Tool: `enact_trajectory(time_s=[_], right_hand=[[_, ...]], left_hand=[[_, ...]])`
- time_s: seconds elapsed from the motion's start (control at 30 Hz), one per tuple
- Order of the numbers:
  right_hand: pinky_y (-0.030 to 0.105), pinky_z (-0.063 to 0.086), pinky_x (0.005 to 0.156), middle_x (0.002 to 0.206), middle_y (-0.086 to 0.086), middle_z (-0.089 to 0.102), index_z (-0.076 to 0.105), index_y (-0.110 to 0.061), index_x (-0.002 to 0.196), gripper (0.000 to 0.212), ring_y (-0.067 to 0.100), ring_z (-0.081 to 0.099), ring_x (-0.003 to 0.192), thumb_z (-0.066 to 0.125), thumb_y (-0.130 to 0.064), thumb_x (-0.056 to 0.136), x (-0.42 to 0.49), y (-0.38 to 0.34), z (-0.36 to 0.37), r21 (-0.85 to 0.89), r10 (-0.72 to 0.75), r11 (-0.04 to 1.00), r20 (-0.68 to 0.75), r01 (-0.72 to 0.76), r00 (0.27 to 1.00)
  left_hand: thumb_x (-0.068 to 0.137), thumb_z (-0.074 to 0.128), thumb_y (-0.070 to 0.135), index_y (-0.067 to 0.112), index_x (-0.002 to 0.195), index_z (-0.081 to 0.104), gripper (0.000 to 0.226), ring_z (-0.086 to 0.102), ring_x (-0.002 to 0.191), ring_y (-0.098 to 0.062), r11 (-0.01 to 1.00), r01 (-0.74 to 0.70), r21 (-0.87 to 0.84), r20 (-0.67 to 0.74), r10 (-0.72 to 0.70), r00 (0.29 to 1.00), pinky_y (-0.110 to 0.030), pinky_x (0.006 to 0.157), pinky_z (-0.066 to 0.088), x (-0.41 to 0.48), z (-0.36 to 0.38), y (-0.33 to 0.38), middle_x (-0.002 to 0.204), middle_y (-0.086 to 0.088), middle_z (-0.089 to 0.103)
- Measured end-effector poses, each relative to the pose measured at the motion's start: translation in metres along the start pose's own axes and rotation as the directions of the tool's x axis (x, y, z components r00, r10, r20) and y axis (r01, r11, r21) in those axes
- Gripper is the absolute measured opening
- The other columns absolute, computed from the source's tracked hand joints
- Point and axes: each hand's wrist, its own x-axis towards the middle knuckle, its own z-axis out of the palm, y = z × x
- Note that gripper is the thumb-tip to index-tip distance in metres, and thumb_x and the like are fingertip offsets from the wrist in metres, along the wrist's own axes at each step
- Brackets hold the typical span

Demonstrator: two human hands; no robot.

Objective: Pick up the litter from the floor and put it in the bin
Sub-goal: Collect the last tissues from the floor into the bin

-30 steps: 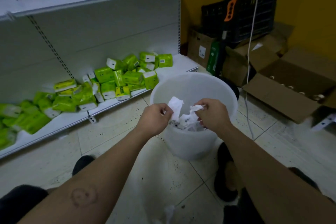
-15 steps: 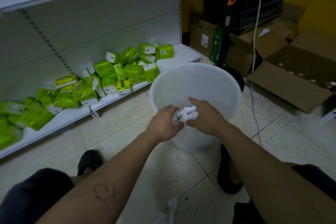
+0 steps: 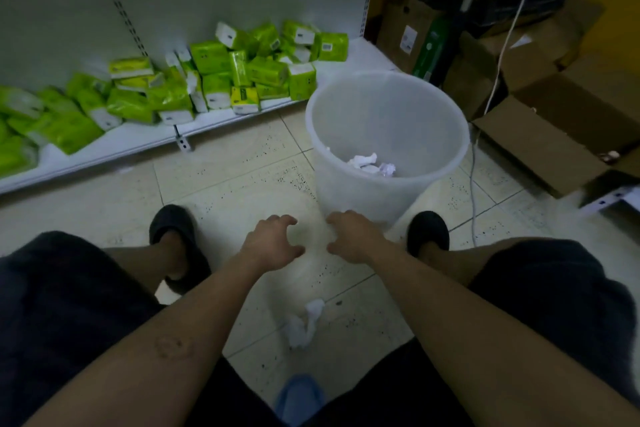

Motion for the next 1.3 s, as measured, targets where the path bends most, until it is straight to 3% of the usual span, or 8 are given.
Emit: enact_trajectory(time_s=[0.13, 0.27, 0.6, 0.73, 0.83, 1.07, 1.2, 1.3], right_hand=[[0.035, 0.035, 0.108, 0.152, 0.008, 0.031, 0.036, -0.019, 0.143, 0.064, 0.026, 0.035, 0.136, 0.064, -0.025, 0.086, 0.007, 0.006, 0.039, -0.026, 0.069, 0.998, 0.19, -0.066, 0.979], [0.035, 0.04, 0.105, 0.151, 0.009, 0.034, 0.034, -0.016, 0.145, 0.062, 0.027, 0.041, 0.133, 0.061, -0.019, 0.089, 0.024, 0.014, 0.07, -0.091, 0.126, 0.991, 0.315, -0.103, 0.941], [0.039, 0.046, 0.095, 0.135, 0.015, 0.045, 0.041, -0.022, 0.138, 0.059, 0.033, 0.053, 0.117, 0.065, -0.024, 0.084, 0.084, 0.034, 0.163, -0.15, 0.178, 0.981, 0.427, -0.125, 0.886], [0.04, 0.046, 0.098, 0.141, 0.019, 0.033, 0.031, -0.023, 0.144, 0.062, 0.035, 0.051, 0.119, 0.058, -0.028, 0.089, 0.091, 0.051, 0.205, -0.124, 0.233, 0.972, 0.469, -0.197, 0.852], [0.04, 0.05, 0.091, 0.138, 0.018, 0.033, 0.036, -0.019, 0.14, 0.057, 0.036, 0.054, 0.113, 0.059, -0.031, 0.089, 0.096, 0.057, 0.223, -0.112, 0.287, 0.958, 0.435, -0.265, 0.854], [0.033, 0.048, 0.085, 0.125, 0.018, 0.051, 0.056, -0.006, 0.118, 0.027, 0.028, 0.056, 0.11, 0.053, -0.009, 0.091, 0.106, 0.065, 0.24, -0.14, 0.298, 0.954, 0.426, -0.264, 0.854], [0.024, 0.037, 0.068, 0.111, 0.02, 0.063, 0.061, 0.002, 0.104, 0.019, 0.025, 0.06, 0.098, 0.048, -0.008, 0.093, 0.12, 0.048, 0.209, 0.058, 0.301, 0.939, 0.337, -0.338, 0.892], [0.025, 0.037, 0.062, 0.096, 0.022, 0.066, 0.061, 0.002, 0.09, 0.012, 0.023, 0.055, 0.077, 0.054, -0.008, 0.088, 0.13, 0.024, 0.169, 0.223, 0.27, 0.924, 0.195, -0.311, 0.943]], left_hand=[[0.08, 0.068, 0.045, 0.021, 0.141, 0.04, 0.071, 0.046, 0.127, -0.028, 0.995, 0.075, 0.061, 0.133, -0.083, 0.988, -0.038, 0.101, 0.043, -0.002, 0.024, -0.036, 0.142, -0.009, 0.044], [0.081, 0.067, 0.044, 0.018, 0.142, 0.037, 0.073, 0.047, 0.125, -0.028, 0.986, 0.12, 0.113, 0.254, -0.146, 0.956, -0.035, 0.098, 0.044, 0.007, 0.052, -0.063, 0.141, -0.011, 0.045], [0.076, 0.069, 0.049, 0.02, 0.135, 0.04, 0.071, 0.055, 0.116, -0.026, 0.975, 0.221, 0.036, 0.481, -0.211, 0.851, -0.036, 0.092, 0.046, 0.029, 0.171, -0.087, 0.128, -0.008, 0.053], [0.067, 0.072, 0.055, 0.022, 0.133, 0.03, 0.085, 0.057, 0.109, -0.027, 0.955, 0.285, 0.075, 0.472, -0.286, 0.834, -0.036, 0.082, 0.047, 0.034, 0.207, -0.092, 0.121, -0.006, 0.051], [0.068, 0.073, 0.051, 0.021, 0.135, 0.026, 0.087, 0.057, 0.109, -0.027, 0.944, 0.327, 0.052, 0.471, -0.312, 0.825, -0.039, 0.081, 0.048, 0.035, 0.229, -0.091, 0.121, -0.005, 0.049], [0.089, 0.051, 0.022, 0.015, 0.109, 0.051, 0.021, 0.062, 0.095, -0.026, 0.935, 0.349, -0.054, 0.312, -0.316, 0.896, -0.033, 0.074, 0.046, 0.062, 0.232, -0.108, 0.107, -0.008, 0.061], [0.088, 0.056, 0.024, 0.011, 0.101, 0.06, 0.018, 0.057, 0.081, -0.024, 0.924, 0.348, -0.157, 0.196, -0.317, 0.928, -0.031, 0.07, 0.048, 0.08, 0.195, -0.125, 0.102, -0.011, 0.054], [0.084, 0.063, 0.024, 0.014, 0.087, 0.052, 0.015, 0.05, 0.073, -0.02, 0.896, 0.333, -0.294, 0.109, -0.315, 0.943, -0.027, 0.063, 0.042, 0.093, 0.155, -0.116, 0.09, -0.005, 0.049]])
